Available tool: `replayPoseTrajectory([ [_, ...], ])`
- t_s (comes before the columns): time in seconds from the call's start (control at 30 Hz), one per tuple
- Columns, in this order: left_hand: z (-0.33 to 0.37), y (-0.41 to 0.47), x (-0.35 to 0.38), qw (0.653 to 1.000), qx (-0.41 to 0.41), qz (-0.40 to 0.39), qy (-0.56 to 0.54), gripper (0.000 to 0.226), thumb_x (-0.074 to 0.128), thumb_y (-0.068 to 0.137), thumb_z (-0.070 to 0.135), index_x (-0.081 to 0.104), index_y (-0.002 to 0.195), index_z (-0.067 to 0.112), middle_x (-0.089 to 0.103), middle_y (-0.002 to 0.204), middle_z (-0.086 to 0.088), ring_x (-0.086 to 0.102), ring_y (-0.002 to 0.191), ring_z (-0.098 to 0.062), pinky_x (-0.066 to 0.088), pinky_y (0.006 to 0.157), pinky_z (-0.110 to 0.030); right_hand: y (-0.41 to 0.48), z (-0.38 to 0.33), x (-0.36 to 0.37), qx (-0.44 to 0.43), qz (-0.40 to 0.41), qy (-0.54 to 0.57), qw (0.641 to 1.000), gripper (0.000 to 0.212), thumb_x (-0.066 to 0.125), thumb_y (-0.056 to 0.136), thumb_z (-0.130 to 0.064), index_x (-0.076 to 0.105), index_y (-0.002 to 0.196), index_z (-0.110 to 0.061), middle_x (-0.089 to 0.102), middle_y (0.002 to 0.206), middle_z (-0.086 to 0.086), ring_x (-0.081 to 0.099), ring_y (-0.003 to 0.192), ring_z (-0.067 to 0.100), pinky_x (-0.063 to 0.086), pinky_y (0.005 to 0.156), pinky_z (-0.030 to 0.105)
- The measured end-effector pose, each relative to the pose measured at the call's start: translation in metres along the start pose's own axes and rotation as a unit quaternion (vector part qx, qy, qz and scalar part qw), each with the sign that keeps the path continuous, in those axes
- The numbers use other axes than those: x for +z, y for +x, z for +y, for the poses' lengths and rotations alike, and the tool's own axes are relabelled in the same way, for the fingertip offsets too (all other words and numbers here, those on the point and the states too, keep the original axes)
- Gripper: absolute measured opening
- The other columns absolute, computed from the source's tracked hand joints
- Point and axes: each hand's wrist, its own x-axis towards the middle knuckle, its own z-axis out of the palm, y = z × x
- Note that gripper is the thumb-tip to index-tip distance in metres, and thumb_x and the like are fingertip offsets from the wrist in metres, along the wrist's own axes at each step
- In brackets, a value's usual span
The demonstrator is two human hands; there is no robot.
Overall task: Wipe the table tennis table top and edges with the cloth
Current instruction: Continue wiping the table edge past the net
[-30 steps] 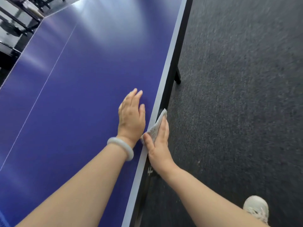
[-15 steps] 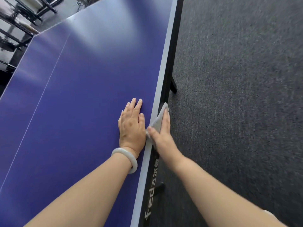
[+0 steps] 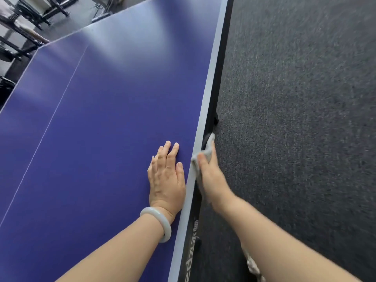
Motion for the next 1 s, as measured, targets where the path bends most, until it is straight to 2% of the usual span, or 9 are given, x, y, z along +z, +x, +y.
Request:
replayPoseTrajectory([
  [0.1, 0.000, -0.002, 0.000, 1.000, -0.005, -0.004, 0.003, 0.054, 0.023, 0.100, 0.033, 0.022, 0.154, 0.034, 0.010, 0.163, 0.013, 0.005, 0.150, -0.014, 0.003, 0.121, -0.038, 0.041, -0.021, -0.005, -0.007, 0.028, 0.000, 1.000, 0.064, 0.035, 0.108, -0.036, -0.003, 0.159, -0.036, 0.004, 0.166, -0.017, 0.016, 0.148, -0.003, 0.019, 0.118, 0.015],
  [0.27, 0.001, -0.002, 0.001, 0.999, 0.012, -0.002, 0.037, 0.053, 0.023, 0.101, 0.031, 0.025, 0.154, 0.027, 0.017, 0.163, 0.005, 0.012, 0.149, -0.018, 0.011, 0.121, -0.043, 0.004, 0.006, 0.010, -0.028, 0.069, -0.023, 0.997, 0.065, 0.037, 0.105, -0.048, 0.001, 0.158, -0.037, 0.023, 0.158, -0.014, 0.022, 0.146, 0.002, 0.015, 0.126, 0.042],
  [0.4, 0.004, -0.001, -0.002, 0.998, 0.019, -0.002, 0.066, 0.054, 0.021, 0.098, 0.032, 0.027, 0.152, 0.023, 0.024, 0.161, -0.001, 0.020, 0.149, -0.022, 0.020, 0.120, -0.046, -0.018, 0.014, 0.023, 0.004, 0.080, -0.051, 0.996, 0.079, 0.043, 0.094, -0.058, -0.002, 0.157, -0.042, 0.031, 0.160, 0.004, 0.027, 0.148, 0.010, 0.021, 0.124, 0.042],
  [0.47, 0.005, 0.000, -0.003, 0.996, 0.028, -0.003, 0.083, 0.053, 0.024, 0.098, 0.030, 0.027, 0.151, 0.022, 0.028, 0.160, -0.005, 0.027, 0.147, -0.025, 0.024, 0.118, -0.047, 0.007, 0.003, 0.022, 0.005, 0.099, -0.076, 0.992, 0.079, 0.047, 0.098, -0.050, -0.003, 0.158, -0.038, 0.031, 0.158, 0.012, 0.033, 0.144, 0.017, 0.027, 0.121, 0.034],
  [0.53, 0.005, 0.000, -0.003, 0.995, 0.028, -0.001, 0.096, 0.053, 0.026, 0.097, 0.028, 0.032, 0.150, 0.019, 0.033, 0.157, -0.008, 0.032, 0.145, -0.028, 0.028, 0.117, -0.050, 0.045, -0.015, 0.014, -0.012, 0.116, -0.089, 0.989, 0.075, 0.049, 0.103, -0.039, -0.001, 0.160, -0.032, 0.029, 0.157, 0.004, 0.039, 0.137, 0.002, 0.031, 0.110, 0.018],
  [0.6, 0.006, 0.000, -0.002, 0.994, 0.023, 0.000, 0.105, 0.051, 0.035, 0.098, 0.023, 0.039, 0.149, 0.015, 0.037, 0.155, -0.010, 0.036, 0.143, -0.031, 0.032, 0.115, -0.051, 0.078, -0.029, 0.003, -0.039, 0.111, -0.099, 0.988, 0.073, 0.048, 0.105, -0.033, 0.002, 0.160, -0.026, 0.023, 0.150, -0.005, 0.043, 0.109, -0.031, 0.028, 0.088, -0.006],
  [0.67, 0.008, 0.001, -0.004, 0.993, 0.024, -0.009, 0.111, 0.052, 0.054, 0.094, 0.013, 0.045, 0.146, 0.012, 0.042, 0.151, -0.013, 0.041, 0.139, -0.034, 0.037, 0.111, -0.054, 0.093, -0.034, -0.005, -0.054, 0.096, -0.112, 0.988, 0.071, 0.047, 0.106, -0.030, 0.002, 0.160, -0.023, 0.021, 0.143, -0.002, 0.036, 0.088, -0.043, 0.024, 0.071, -0.014],
  [0.8, 0.011, 0.020, -0.019, 0.991, 0.057, -0.036, 0.118, 0.049, 0.068, 0.083, 0.013, 0.058, 0.131, 0.008, 0.053, 0.135, -0.015, 0.055, 0.120, -0.038, 0.049, 0.097, -0.055, 0.094, -0.032, -0.009, -0.055, 0.082, -0.128, 0.987, 0.071, 0.045, 0.106, -0.028, 0.000, 0.160, -0.021, 0.021, 0.149, 0.005, 0.032, 0.094, -0.043, 0.023, 0.074, -0.015],
  [1.0, 0.049, 0.118, -0.030, 0.993, 0.105, -0.045, -0.002, 0.045, 0.045, 0.102, 0.016, 0.042, 0.146, 0.011, 0.033, 0.156, -0.003, 0.026, 0.146, -0.018, 0.022, 0.121, -0.041, 0.095, -0.031, -0.010, -0.057, 0.090, -0.142, 0.984, 0.073, 0.046, 0.105, -0.029, -0.001, 0.160, -0.022, 0.011, 0.160, -0.006, 0.010, 0.113, -0.044, 0.015, 0.085, -0.014],
])
